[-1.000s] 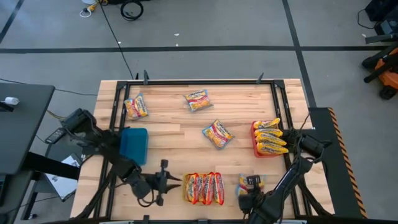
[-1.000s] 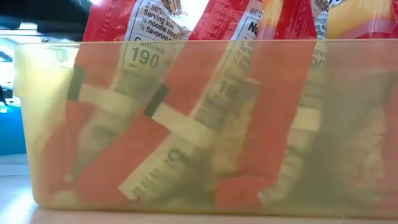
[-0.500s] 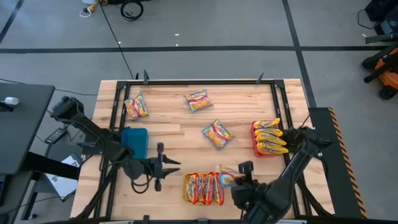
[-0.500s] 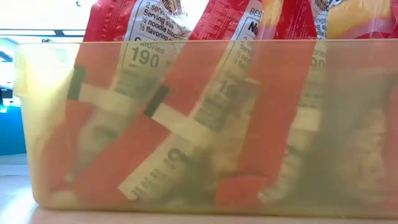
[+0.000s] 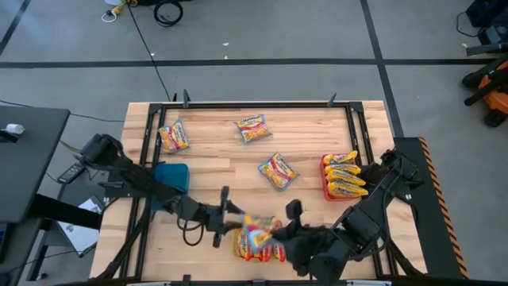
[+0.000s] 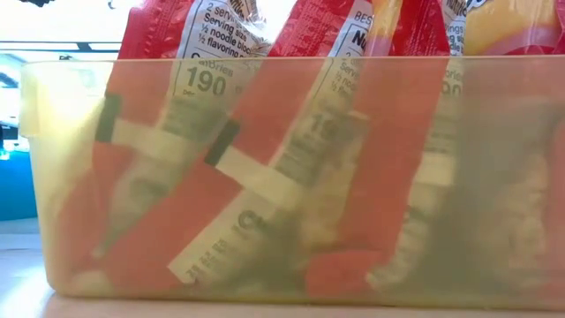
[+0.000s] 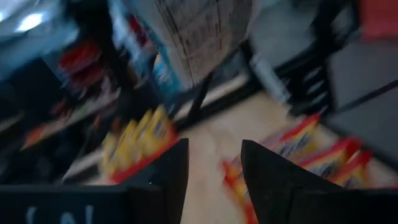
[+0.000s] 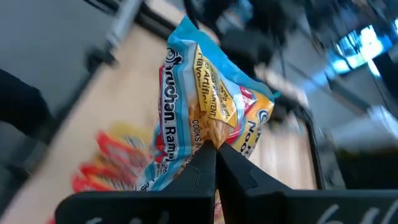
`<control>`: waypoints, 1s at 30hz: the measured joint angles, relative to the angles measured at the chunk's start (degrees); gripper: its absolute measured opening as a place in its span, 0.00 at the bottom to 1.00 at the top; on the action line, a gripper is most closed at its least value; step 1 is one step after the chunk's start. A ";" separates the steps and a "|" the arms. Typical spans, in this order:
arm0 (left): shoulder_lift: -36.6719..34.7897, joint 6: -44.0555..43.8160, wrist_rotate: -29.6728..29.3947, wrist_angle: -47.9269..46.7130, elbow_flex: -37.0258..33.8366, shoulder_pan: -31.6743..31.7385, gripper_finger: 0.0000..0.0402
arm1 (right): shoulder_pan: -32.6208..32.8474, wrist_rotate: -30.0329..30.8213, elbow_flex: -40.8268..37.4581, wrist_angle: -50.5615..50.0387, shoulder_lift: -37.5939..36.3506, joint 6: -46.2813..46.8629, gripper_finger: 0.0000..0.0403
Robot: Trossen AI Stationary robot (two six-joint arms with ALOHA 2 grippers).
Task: Sort Maruchan noodles
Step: Put the blue noodle pack into the blue bin
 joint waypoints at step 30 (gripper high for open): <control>6.14 6.44 34.02 28.35 2.95 4.77 0.74 | -8.64 -14.62 -0.02 20.43 0.00 -15.28 0.02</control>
